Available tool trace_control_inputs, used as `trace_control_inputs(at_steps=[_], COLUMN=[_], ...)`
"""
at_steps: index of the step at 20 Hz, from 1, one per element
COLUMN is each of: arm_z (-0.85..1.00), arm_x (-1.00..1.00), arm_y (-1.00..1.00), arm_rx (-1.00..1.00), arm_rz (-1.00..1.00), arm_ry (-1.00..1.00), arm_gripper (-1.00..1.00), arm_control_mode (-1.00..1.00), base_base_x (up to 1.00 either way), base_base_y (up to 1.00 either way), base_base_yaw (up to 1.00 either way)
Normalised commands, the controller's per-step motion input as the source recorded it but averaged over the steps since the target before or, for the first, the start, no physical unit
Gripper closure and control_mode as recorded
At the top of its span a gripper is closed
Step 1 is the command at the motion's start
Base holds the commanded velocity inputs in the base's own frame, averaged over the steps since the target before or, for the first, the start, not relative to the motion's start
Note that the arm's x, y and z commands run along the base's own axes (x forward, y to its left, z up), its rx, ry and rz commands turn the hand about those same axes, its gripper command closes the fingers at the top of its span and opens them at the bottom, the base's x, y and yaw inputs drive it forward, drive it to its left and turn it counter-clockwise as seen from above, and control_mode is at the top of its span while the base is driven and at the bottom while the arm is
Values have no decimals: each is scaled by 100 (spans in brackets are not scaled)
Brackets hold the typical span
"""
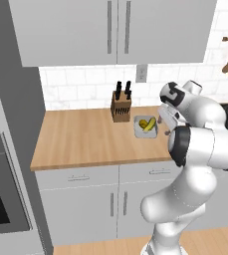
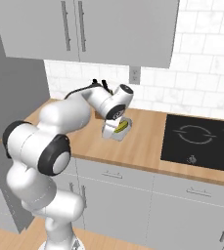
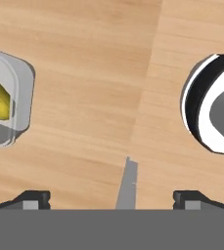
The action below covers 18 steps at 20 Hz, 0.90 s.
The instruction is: Take the meat container that has the shrimp and place it on the second highest rack of the freezer. Then take the vegetable container that has the lemon and cucumber and place it on the highest rack of the freezer.
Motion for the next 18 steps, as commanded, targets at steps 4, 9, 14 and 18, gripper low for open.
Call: trace_control_inputs(at_steps=[4,9,14,18], arm_z=[-14,-16,-17,-18], arm_x=[15,7,6,13], arm_y=[0,0,0,0], arm_rx=[0,0,0,0], arm_rz=[-4,-4,-4,-4], arm_ry=[0,0,0,0], arm_gripper=[-100,-100,-100,-100], arm_control_mode=[-100,-100,-100,-100], base_base_x=[0,0,0,0], base_base_y=[0,0,0,0], base_base_yaw=[0,0,0,0])
